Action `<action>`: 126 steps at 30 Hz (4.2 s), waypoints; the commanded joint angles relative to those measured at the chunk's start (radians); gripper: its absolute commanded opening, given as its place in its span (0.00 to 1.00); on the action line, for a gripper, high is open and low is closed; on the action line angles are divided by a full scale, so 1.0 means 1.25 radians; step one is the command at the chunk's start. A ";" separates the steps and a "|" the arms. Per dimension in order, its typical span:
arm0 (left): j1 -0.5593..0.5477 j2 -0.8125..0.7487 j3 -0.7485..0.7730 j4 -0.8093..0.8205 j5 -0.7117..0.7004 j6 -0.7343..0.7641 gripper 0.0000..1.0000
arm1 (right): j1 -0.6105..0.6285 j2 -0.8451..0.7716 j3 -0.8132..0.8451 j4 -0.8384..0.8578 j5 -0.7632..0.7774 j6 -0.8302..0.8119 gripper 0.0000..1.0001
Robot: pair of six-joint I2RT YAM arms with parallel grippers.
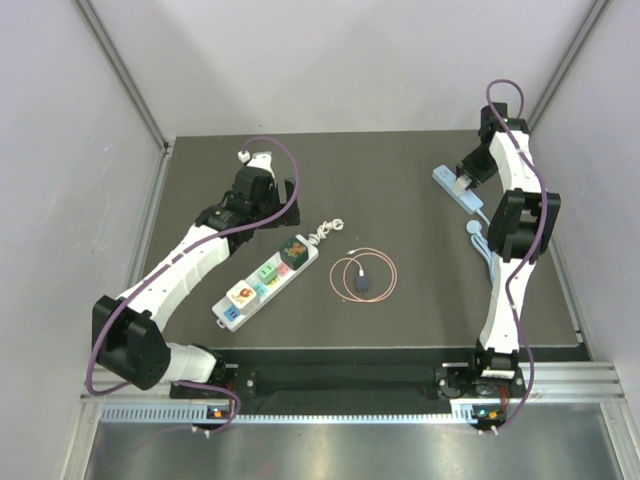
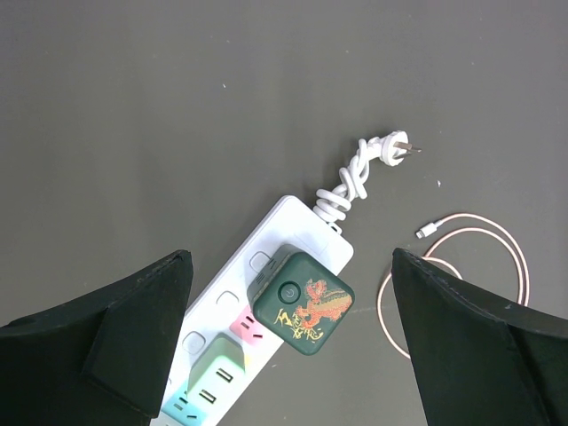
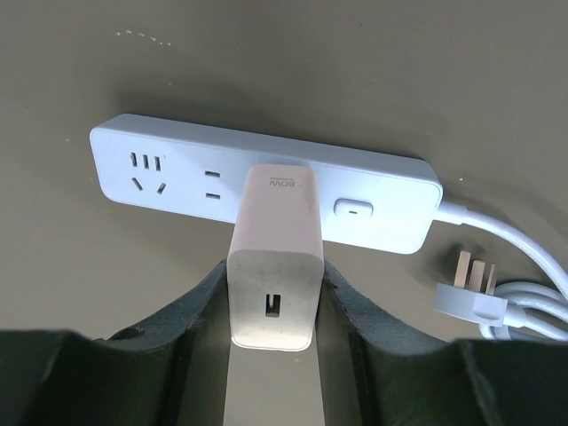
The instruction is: Insert the plug
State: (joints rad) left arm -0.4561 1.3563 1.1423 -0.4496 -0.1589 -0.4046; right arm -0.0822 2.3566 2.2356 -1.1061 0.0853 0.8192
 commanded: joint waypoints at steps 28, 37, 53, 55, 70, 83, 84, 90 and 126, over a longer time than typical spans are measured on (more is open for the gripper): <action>0.000 -0.006 0.007 0.000 -0.021 0.013 0.97 | -0.051 0.153 -0.118 0.190 -0.128 -0.082 0.00; -0.001 0.008 0.009 -0.007 -0.058 0.024 0.97 | -0.072 0.205 -0.034 0.135 -0.144 -0.086 0.00; -0.001 -0.005 0.004 0.001 -0.035 0.028 0.97 | -0.078 0.046 -0.144 0.301 -0.248 -0.126 0.53; 0.000 -0.006 0.003 0.003 -0.034 0.028 0.97 | -0.079 0.027 -0.148 0.320 -0.252 -0.136 0.58; -0.001 -0.014 0.000 0.009 -0.020 0.029 0.96 | -0.094 -0.080 -0.205 0.351 -0.257 -0.201 0.78; 0.000 -0.021 -0.001 0.010 -0.010 0.027 0.96 | -0.095 -0.193 -0.306 0.334 -0.224 -0.215 0.80; 0.000 -0.021 -0.001 0.010 -0.012 0.025 0.96 | -0.094 -0.199 -0.309 0.335 -0.220 -0.220 0.79; 0.000 -0.024 -0.001 0.011 -0.009 0.025 0.96 | -0.095 -0.218 -0.278 0.342 -0.217 -0.253 0.81; -0.001 -0.019 -0.001 0.012 -0.008 0.024 0.95 | -0.027 -0.146 -0.191 0.254 -0.049 -0.367 0.00</action>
State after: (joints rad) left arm -0.4561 1.3567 1.1419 -0.4564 -0.1722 -0.3855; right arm -0.1188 2.1700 1.9591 -0.7380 0.0017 0.3840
